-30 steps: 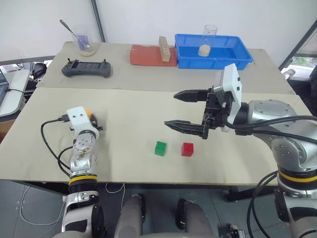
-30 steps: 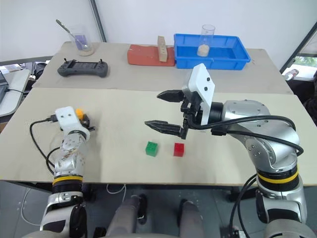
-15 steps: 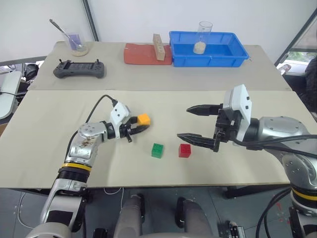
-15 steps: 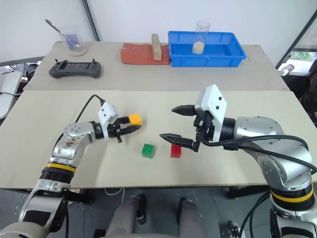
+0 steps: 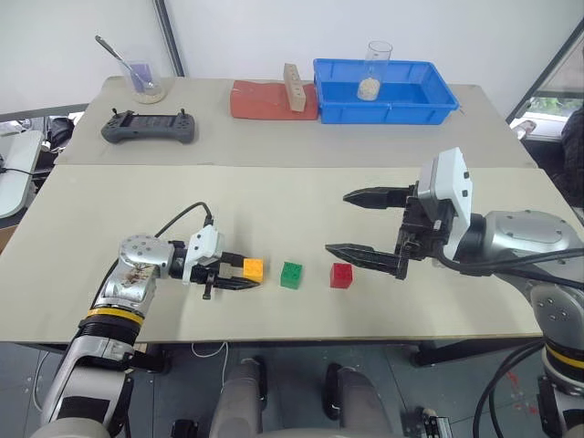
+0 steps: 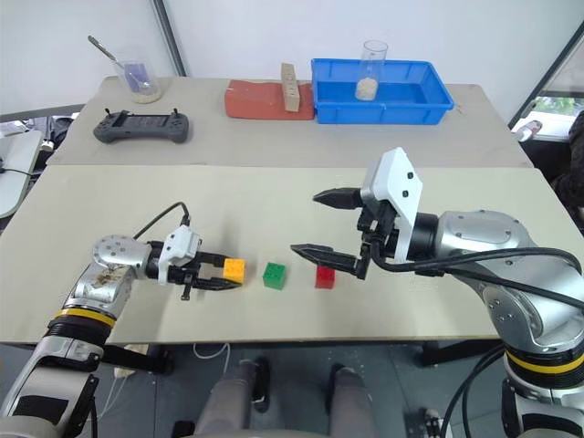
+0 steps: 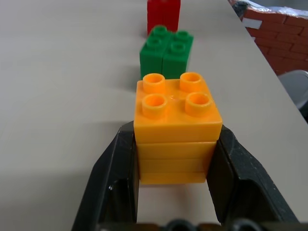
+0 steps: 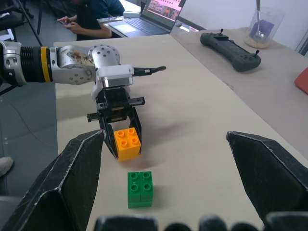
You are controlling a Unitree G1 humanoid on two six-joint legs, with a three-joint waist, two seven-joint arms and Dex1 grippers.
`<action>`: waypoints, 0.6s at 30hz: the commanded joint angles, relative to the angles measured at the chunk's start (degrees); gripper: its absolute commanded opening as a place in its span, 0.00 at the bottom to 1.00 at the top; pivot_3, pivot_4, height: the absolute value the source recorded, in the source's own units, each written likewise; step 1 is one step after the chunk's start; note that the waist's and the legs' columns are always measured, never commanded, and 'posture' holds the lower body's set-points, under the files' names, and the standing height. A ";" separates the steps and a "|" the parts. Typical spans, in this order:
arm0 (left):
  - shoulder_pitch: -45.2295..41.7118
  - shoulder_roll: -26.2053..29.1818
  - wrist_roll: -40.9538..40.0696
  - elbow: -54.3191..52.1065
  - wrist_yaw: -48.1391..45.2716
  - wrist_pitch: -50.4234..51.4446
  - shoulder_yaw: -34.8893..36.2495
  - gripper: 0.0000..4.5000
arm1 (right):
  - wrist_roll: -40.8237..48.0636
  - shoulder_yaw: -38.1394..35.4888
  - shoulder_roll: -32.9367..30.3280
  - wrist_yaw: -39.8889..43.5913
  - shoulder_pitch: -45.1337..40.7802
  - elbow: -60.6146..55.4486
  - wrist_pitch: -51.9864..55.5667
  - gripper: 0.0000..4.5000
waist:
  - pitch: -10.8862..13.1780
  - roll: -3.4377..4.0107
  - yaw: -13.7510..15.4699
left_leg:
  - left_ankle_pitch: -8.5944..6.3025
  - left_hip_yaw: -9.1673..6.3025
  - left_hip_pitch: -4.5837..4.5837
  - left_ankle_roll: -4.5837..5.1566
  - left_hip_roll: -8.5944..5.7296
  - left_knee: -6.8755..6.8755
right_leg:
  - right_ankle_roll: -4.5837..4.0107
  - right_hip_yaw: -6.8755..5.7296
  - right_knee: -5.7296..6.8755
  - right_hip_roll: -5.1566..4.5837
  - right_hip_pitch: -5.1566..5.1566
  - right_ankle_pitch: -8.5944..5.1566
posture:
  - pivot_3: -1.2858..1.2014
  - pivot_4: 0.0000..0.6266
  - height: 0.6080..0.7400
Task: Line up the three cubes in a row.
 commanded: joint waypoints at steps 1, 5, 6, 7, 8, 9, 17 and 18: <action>-2.91 -0.12 0.82 3.93 -1.71 -4.23 0.43 0.30 | 1.36 -1.56 -0.98 -0.36 -1.05 -1.70 0.23 1.00 | 0.00 0.00 0.01 | 0.00 0.00 0.00 0.00 0.00 0.00 | 0.00 0.00 0.00 0.00 0.00 0.00 | 0.52 0.24 1.00; -5.39 0.13 1.52 8.74 -3.03 -7.10 0.81 0.30 | 1.55 -1.94 -1.69 -0.08 -0.21 -1.74 -0.09 1.00 | 0.00 0.00 0.05 | 0.00 0.00 0.00 0.00 -0.01 0.02 | 0.00 0.00 0.00 0.00 0.02 0.00 | 0.52 0.24 1.00; -5.67 0.18 1.55 9.31 -3.43 -7.54 0.75 0.30 | 1.50 -1.97 -1.82 0.03 0.03 -1.69 -0.26 1.00 | 0.00 0.00 0.03 | 0.00 0.01 0.00 0.00 -0.01 0.02 | 0.00 0.00 0.00 0.00 0.02 0.00 | 0.52 0.24 1.00; -5.87 0.20 1.60 9.78 -3.74 -7.86 0.64 0.30 | 1.44 -1.94 -1.91 0.09 0.20 -1.63 -0.42 1.00 | 0.00 0.00 0.01 | 0.00 0.01 0.00 0.00 -0.01 0.03 | 0.00 0.00 0.00 0.00 0.02 0.00 | 0.52 0.24 1.00; -5.96 0.21 1.66 10.16 -4.11 -8.24 0.52 0.30 | 1.32 -1.85 -1.97 0.15 0.32 -1.54 -0.60 1.00 | 0.00 0.00 -0.01 | 0.00 0.01 0.00 0.01 -0.01 0.03 | 0.00 0.00 0.00 0.00 0.03 0.00 | 0.52 0.24 1.00; -5.96 0.19 1.73 10.37 -4.40 -8.55 0.39 0.30 | 1.23 -1.85 -2.05 0.26 0.49 -1.47 -0.79 1.00 | 0.00 0.00 -0.02 | 0.00 0.00 0.00 0.01 -0.01 0.03 | 0.00 0.00 0.01 0.00 0.02 0.00 | 0.52 0.24 1.00; -5.77 -0.72 2.58 10.72 -4.17 -8.73 -0.18 0.85 | -0.05 -1.72 -2.18 1.45 1.47 -0.47 -2.06 1.00 | 0.00 0.00 0.05 | 0.01 0.00 0.00 0.01 -0.01 0.08 | 0.00 0.00 0.04 0.00 0.05 0.00 | 0.52 0.24 1.00; -5.82 -0.70 2.67 10.77 -4.15 -8.75 -0.15 0.97 | -0.22 -1.77 -2.24 1.59 1.65 -0.35 -2.23 1.00 | 0.00 0.00 0.06 | 0.01 0.00 0.00 0.01 -0.01 0.09 | 0.00 0.00 0.04 0.00 0.06 0.00 | 0.52 0.24 1.00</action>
